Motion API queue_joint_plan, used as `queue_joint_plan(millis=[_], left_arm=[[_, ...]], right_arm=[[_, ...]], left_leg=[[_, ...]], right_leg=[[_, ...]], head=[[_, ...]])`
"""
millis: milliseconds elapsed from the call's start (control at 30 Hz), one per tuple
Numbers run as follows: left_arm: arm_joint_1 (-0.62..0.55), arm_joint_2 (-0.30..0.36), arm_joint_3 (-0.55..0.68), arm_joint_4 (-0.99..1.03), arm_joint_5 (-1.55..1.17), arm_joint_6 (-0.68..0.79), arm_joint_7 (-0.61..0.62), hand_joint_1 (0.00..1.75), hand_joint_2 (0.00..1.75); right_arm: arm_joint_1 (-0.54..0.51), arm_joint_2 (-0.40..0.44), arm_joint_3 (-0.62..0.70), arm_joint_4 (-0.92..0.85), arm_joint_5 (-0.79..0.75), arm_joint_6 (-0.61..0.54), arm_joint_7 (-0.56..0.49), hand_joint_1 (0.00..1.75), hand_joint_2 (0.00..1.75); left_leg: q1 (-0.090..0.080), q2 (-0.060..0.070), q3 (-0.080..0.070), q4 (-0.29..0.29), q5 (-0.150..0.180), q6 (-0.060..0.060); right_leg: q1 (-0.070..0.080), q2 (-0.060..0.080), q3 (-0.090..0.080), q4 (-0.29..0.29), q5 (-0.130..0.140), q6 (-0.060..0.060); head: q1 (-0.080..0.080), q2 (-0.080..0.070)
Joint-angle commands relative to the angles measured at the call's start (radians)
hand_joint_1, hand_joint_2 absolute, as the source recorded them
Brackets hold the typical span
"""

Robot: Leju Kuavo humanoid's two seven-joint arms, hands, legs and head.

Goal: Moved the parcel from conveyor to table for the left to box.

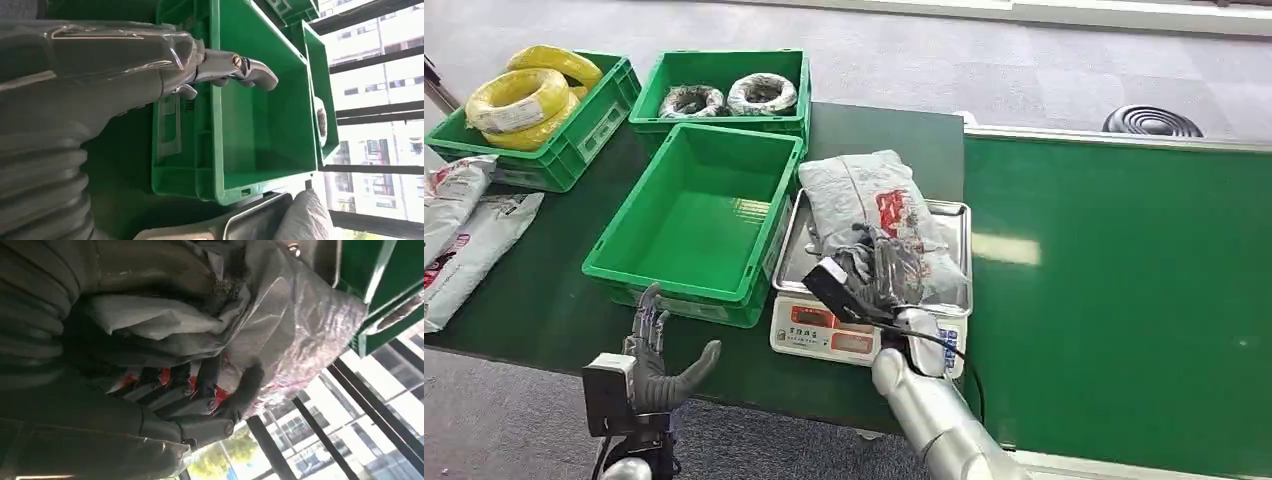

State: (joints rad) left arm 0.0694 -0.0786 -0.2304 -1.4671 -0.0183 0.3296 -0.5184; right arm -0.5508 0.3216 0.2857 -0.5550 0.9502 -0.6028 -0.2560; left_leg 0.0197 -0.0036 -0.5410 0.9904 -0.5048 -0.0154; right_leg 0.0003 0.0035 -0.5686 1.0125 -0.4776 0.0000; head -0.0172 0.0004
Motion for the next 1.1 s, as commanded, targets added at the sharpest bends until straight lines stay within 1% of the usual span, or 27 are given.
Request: queue_joint_plan(millis=[33,67,100,133,167,200,233,267,333,367,400,467,500,533,567,633,667,733,967,1067,1100], left_arm=[[0.016,-0.055,0.031,-0.016,-0.044,-0.043,0.017,0.00,1.75],[0.019,-0.056,0.031,-0.012,-0.044,-0.041,0.017,0.00,1.75],[0.033,-0.060,0.038,-0.016,-0.047,-0.034,0.015,0.00,1.75],[0.047,-0.062,0.045,-0.026,-0.051,-0.027,0.013,0.00,1.75],[0.058,-0.063,0.050,-0.035,-0.056,-0.025,0.012,0.00,1.75],[0.068,-0.066,0.057,-0.044,-0.058,-0.021,0.012,0.00,1.75],[0.078,-0.068,0.064,-0.053,-0.062,-0.020,0.012,0.00,1.75],[0.087,-0.068,0.069,-0.058,-0.066,-0.022,0.014,0.00,1.75],[0.104,-0.068,0.076,-0.064,-0.070,-0.015,0.013,0.00,1.75],[0.118,-0.070,0.079,-0.073,-0.075,-0.012,0.009,0.00,1.75],[0.126,-0.071,0.079,-0.081,-0.080,-0.010,0.005,0.00,1.75],[0.130,-0.071,0.079,-0.089,-0.083,-0.010,0.004,0.00,1.75],[0.126,-0.068,0.080,-0.089,-0.084,-0.013,0.007,0.00,1.75],[0.121,-0.068,0.083,-0.086,-0.086,-0.016,0.010,0.00,1.75],[0.117,-0.069,0.086,-0.084,-0.087,-0.020,0.012,0.00,1.75],[0.110,-0.070,0.092,-0.078,-0.088,-0.026,0.014,0.00,1.75],[0.107,-0.069,0.094,-0.074,-0.089,-0.027,0.014,0.00,1.75],[0.103,-0.064,0.099,-0.071,-0.090,-0.027,0.012,0.00,1.75],[0.082,-0.053,0.099,-0.083,-0.120,-0.013,-0.007,0.00,1.75],[0.008,-0.033,0.067,-0.067,-0.184,-0.026,-0.023,0.00,1.75],[-0.070,-0.027,0.025,-0.024,-0.243,-0.046,-0.022,0.00,1.75]], right_arm=[[0.181,-0.049,-0.187,-0.343,0.176,-0.095,-0.045,0.00,1.75],[0.210,-0.014,-0.275,-0.589,0.238,-0.095,-0.094,0.00,1.75],[0.243,-0.004,-0.331,-0.794,0.251,-0.095,-0.115,0.00,1.75],[0.265,-0.048,-0.286,-0.873,0.211,-0.095,-0.077,0.00,1.75],[0.289,-0.073,-0.271,-0.955,0.220,-0.095,-0.033,0.00,1.75],[0.318,-0.078,-0.268,-1.022,0.190,-0.095,-0.036,0.00,1.75],[0.350,-0.070,-0.280,-1.071,0.173,-0.095,-0.054,0.00,1.75],[0.377,-0.043,-0.316,-1.108,0.162,-0.095,-0.088,0.00,1.75],[0.432,0.027,-0.423,-1.168,0.085,-0.095,-0.184,0.00,1.75],[0.466,0.027,-0.474,-1.203,0.036,-0.095,-0.186,0.00,1.75],[0.493,0.027,-0.504,-1.218,-0.016,-0.095,-0.197,0.00,1.75],[0.529,0.027,-0.570,-1.240,-0.089,-0.095,-0.212,0.00,1.75],[0.546,0.027,-0.605,-1.248,-0.133,-0.095,-0.232,0.00,1.75],[0.556,0.027,-0.623,-1.253,-0.142,-0.095,-0.231,0.00,1.75],[0.563,0.027,-0.640,-1.268,-0.153,-0.095,-0.230,0.00,1.75],[0.579,0.027,-0.661,-1.301,-0.163,-0.095,-0.213,0.00,1.75],[0.591,0.027,-0.665,-1.322,-0.167,-0.095,-0.197,0.00,1.75],[0.608,0.027,-0.665,-1.344,-0.166,-0.095,-0.163,0.00,1.75],[0.624,0.027,-0.655,-1.340,-0.184,-0.095,-0.149,0.00,1.75],[0.638,0.027,-0.611,-1.294,-0.174,-0.095,-0.157,0.00,1.75],[0.633,0.027,-0.576,-1.253,-0.167,-0.095,-0.166,0.00,1.75]], left_leg=[[-0.001,-0.003,0.000,-0.001,0.001,0.001],[-0.001,-0.004,-0.001,-0.001,0.002,0.002],[-0.001,-0.003,-0.004,0.001,0.001,0.001],[-0.002,-0.004,-0.004,0.001,0.001,0.001],[-0.002,-0.003,-0.006,0.002,0.001,0.001],[-0.002,-0.005,-0.006,0.002,0.001,0.002],[-0.001,-0.005,-0.004,0.001,0.000,0.001],[-0.001,-0.007,-0.003,0.000,0.000,0.002],[-0.002,-0.008,-0.002,0.000,0.001,0.002],[-0.002,-0.005,-0.002,-0.001,0.000,0.002],[-0.002,-0.003,0.001,-0.003,0.000,0.002],[-0.001,-0.006,-0.001,-0.001,-0.001,0.001],[-0.001,-0.011,-0.001,-0.002,0.000,0.001],[0.000,-0.007,-0.002,-0.001,-0.001,0.001],[-0.001,-0.008,-0.001,-0.001,0.000,0.002],[-0.002,-0.005,-0.001,-0.001,0.000,0.002],[-0.001,-0.004,-0.002,0.000,-0.001,0.001],[-0.001,-0.005,-0.002,-0.001,-0.001,0.001],[-0.001,-0.003,0.000,-0.001,-0.001,0.001],[-0.001,-0.003,0.001,-0.001,-0.001,0.001],[-0.001,-0.003,0.001,-0.002,0.000,0.001]], right_leg=[[-0.001,-0.003,0.001,-0.002,0.001,0.001],[-0.001,-0.004,0.000,-0.001,0.001,0.001],[-0.001,-0.004,-0.003,0.001,0.000,0.001],[-0.002,-0.004,-0.003,0.001,0.000,0.001],[-0.002,-0.003,-0.005,0.002,0.000,0.001],[-0.002,-0.005,-0.004,0.002,-0.001,0.001],[-0.002,-0.005,-0.002,0.001,-0.001,0.001],[-0.002,-0.007,-0.001,0.000,-0.001,0.001],[-0.002,-0.008,0.001,-0.001,-0.002,0.001],[-0.002,-0.006,0.000,-0.001,-0.002,0.001],[-0.002,-0.004,0.001,-0.002,-0.001,0.001],[-0.001,-0.007,0.001,-0.002,-0.002,0.001],[-0.001,-0.011,0.002,-0.003,-0.003,0.001],[-0.001,-0.007,0.001,-0.002,-0.002,0.001],[-0.001,-0.008,0.001,-0.003,-0.002,0.001],[-0.002,-0.006,0.000,-0.002,-0.001,0.001],[-0.001,-0.005,0.000,-0.001,-0.001,0.001],[-0.001,-0.006,0.000,-0.001,-0.002,0.001],[-0.001,-0.004,0.001,-0.002,-0.001,0.001],[-0.001,-0.003,0.001,-0.002,-0.001,0.001],[-0.001,-0.004,0.002,-0.003,0.000,0.001]], head=[[0.000,0.000],[0.000,0.000],[0.000,0.000],[0.000,0.000],[0.000,0.000],[0.000,0.000],[-0.001,0.000],[0.000,0.000],[0.001,0.000],[0.000,0.000],[0.000,0.000],[0.000,0.000],[0.000,0.000],[0.000,0.000],[0.000,0.000],[0.000,0.000],[0.000,0.000],[0.000,0.000],[0.000,0.000],[0.000,0.000],[0.000,0.000]])
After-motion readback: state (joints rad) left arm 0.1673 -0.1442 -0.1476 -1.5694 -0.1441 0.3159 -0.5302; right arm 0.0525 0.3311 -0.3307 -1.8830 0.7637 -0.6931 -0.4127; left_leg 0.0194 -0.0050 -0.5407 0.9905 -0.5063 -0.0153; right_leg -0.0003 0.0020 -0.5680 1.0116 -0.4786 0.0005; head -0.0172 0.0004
